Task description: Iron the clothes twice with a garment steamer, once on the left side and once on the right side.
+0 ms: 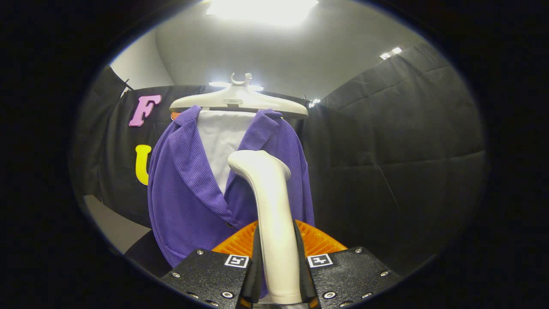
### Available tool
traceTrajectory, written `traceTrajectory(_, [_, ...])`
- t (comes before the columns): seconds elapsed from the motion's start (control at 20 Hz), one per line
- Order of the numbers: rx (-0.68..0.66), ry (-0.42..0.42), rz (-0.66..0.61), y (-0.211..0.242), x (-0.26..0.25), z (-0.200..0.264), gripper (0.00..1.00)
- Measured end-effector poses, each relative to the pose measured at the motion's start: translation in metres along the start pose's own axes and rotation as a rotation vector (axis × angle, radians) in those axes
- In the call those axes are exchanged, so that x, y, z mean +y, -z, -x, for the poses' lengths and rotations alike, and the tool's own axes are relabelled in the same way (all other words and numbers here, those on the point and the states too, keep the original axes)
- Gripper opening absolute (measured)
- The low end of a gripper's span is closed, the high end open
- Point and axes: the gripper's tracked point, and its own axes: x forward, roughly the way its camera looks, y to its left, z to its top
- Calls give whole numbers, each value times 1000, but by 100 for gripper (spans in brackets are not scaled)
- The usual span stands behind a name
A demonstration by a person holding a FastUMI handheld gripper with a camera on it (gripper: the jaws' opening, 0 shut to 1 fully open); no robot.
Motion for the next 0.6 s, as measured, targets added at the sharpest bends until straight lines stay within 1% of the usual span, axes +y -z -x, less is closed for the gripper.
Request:
traceTrajectory(0.15, [15,-10,41,16,-4,-3,35])
traceTrajectory(0.3, [21,-18,32,27,-12,-5,35])
traceTrajectory(0.5, [58,3,58,53,-23,0,35])
traceTrajectory(0.6, [88,6,49,72,-27,6,35])
